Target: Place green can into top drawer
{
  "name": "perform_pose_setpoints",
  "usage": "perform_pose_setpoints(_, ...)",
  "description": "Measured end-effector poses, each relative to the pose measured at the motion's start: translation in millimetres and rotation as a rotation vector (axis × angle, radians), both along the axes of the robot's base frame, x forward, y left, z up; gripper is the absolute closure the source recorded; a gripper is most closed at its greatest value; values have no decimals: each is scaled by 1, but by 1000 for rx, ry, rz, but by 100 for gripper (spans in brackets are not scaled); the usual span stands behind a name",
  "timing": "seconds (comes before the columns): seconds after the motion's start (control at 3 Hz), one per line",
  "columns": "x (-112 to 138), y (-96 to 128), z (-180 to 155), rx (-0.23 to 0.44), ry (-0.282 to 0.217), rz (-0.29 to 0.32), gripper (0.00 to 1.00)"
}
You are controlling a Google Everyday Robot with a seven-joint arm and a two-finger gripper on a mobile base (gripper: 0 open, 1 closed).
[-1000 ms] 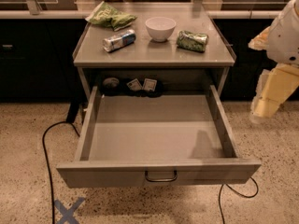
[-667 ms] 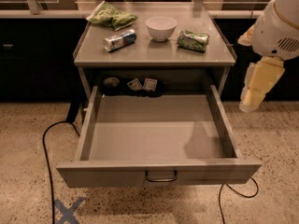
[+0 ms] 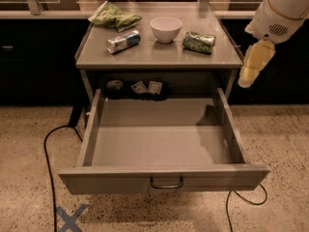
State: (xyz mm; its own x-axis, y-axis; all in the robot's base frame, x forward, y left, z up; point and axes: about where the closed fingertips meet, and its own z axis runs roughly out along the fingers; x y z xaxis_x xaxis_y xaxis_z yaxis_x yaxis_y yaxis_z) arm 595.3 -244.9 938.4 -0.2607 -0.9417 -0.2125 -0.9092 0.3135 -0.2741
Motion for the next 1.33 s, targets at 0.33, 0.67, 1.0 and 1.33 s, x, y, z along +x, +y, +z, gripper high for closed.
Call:
perform_pose_setpoints(0.33,51,-19,-10,58,-45,-45,0)
perform_pose_setpoints(0.67,51,-19,-10,58,-45,-46,0)
perform_pose_setpoints(1.0,61,-21,-9,73,-75,-64,0)
perform_pose_setpoints(1.33,91,-28,-5,93,-150,-99,0)
